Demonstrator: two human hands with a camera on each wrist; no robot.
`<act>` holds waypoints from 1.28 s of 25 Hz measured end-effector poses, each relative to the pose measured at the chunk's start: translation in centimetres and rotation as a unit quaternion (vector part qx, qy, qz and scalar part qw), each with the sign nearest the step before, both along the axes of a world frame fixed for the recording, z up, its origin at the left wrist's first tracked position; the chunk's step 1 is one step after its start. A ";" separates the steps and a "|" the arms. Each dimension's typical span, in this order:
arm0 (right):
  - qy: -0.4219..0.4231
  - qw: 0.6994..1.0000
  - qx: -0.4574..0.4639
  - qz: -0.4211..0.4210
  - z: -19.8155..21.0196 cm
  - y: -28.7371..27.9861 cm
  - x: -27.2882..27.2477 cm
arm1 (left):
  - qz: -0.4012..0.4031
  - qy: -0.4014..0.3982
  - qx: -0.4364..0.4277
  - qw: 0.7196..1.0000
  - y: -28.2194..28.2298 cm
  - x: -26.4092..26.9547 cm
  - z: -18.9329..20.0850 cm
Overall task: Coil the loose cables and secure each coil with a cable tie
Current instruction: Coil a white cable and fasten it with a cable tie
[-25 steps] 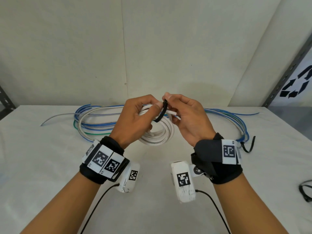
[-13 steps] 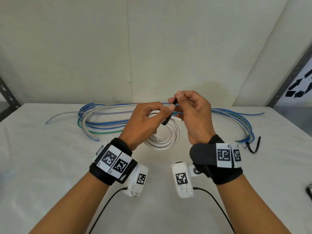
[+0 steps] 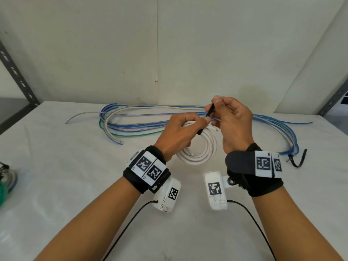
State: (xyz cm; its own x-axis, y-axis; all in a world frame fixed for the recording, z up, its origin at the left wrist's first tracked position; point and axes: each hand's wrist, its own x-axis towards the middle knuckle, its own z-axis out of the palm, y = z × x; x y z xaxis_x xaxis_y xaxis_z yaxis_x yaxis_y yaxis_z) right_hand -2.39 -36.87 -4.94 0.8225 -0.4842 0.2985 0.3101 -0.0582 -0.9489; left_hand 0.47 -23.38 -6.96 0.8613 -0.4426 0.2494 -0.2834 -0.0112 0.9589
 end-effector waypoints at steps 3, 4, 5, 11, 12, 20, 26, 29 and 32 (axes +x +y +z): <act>-0.011 0.999 0.019 0.027 0.0 0.5 0.1 | 0.034 -0.010 -0.003 0.999 0.2 0.1 0.0; -0.011 0.999 0.022 0.029 -0.1 0.5 0.1 | 0.038 -0.012 -0.003 0.999 0.2 0.0 0.0; -0.008 0.999 0.025 0.030 -0.4 0.6 0.3 | 0.042 -0.011 0.003 0.999 0.3 -0.1 -0.1; 0.039 0.993 0.098 0.051 -2.5 0.6 1.5 | 0.048 0.024 0.029 0.998 -0.1 -0.1 -1.3; 0.045 0.991 0.116 0.055 -2.5 0.6 1.6 | 0.050 0.026 0.026 0.998 -0.1 -0.1 -1.4; 0.026 0.996 0.088 0.006 -3.3 0.8 2.7 | 0.094 0.024 0.049 0.994 -0.8 0.3 -2.2; 0.016 1.000 0.010 0.007 -2.8 0.5 2.1 | 0.061 0.065 0.030 0.996 -0.3 0.6 -2.1; 0.008 0.999 -0.028 0.031 -2.0 0.8 1.4 | 0.079 0.074 0.018 0.994 0.9 1.3 -1.1; 0.069 0.991 -0.044 0.106 -1.6 1.6 0.7 | 0.117 0.090 -0.032 0.989 2.1 2.1 -0.1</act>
